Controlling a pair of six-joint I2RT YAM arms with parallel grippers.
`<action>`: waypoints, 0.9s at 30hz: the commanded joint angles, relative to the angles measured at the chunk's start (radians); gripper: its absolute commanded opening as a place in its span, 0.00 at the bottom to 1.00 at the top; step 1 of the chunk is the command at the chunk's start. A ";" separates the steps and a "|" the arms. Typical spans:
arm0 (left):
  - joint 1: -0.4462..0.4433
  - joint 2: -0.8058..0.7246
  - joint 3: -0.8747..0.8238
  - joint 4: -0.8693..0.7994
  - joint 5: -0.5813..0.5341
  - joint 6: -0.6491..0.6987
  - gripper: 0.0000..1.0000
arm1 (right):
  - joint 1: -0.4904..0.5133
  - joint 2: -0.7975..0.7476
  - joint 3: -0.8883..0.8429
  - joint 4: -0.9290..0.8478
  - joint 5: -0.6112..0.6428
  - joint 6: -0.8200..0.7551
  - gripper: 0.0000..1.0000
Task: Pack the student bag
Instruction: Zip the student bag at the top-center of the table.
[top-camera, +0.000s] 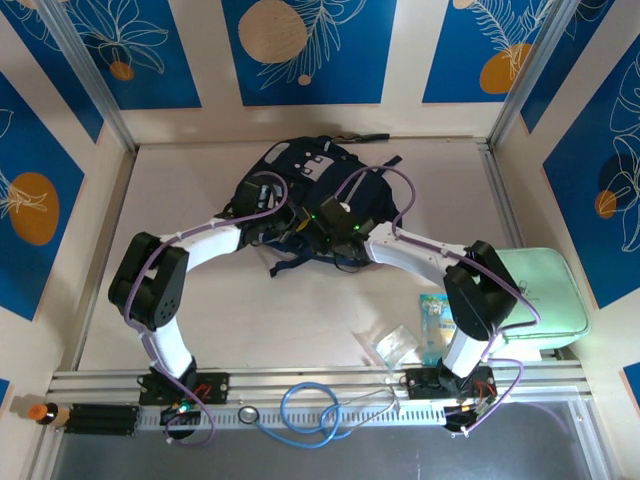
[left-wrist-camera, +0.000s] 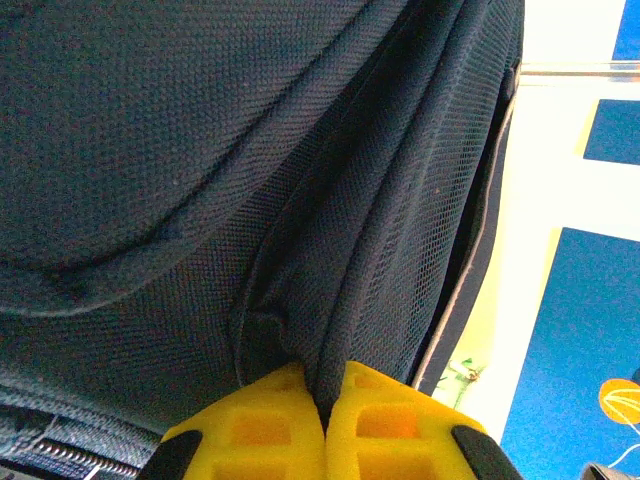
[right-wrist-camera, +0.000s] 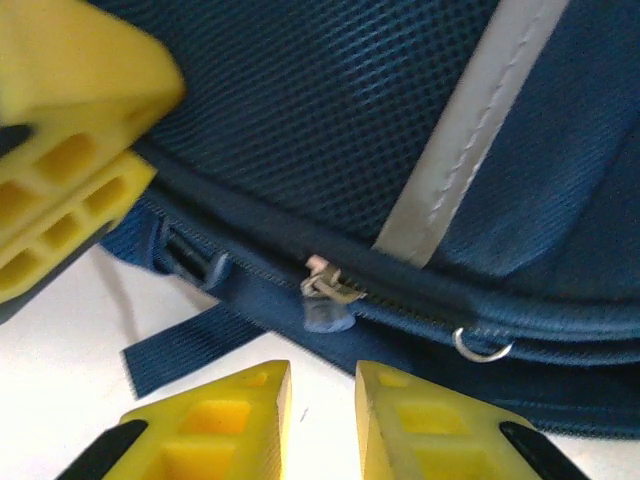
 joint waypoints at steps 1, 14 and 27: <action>-0.012 -0.002 0.047 0.074 0.040 -0.012 0.00 | -0.001 0.015 0.042 0.022 0.078 0.012 0.24; -0.012 -0.007 0.035 0.103 0.046 -0.037 0.00 | -0.026 0.141 0.180 -0.113 0.156 0.012 0.29; 0.010 -0.021 0.035 0.061 0.015 0.015 0.00 | -0.051 -0.006 0.006 -0.043 0.125 -0.067 0.06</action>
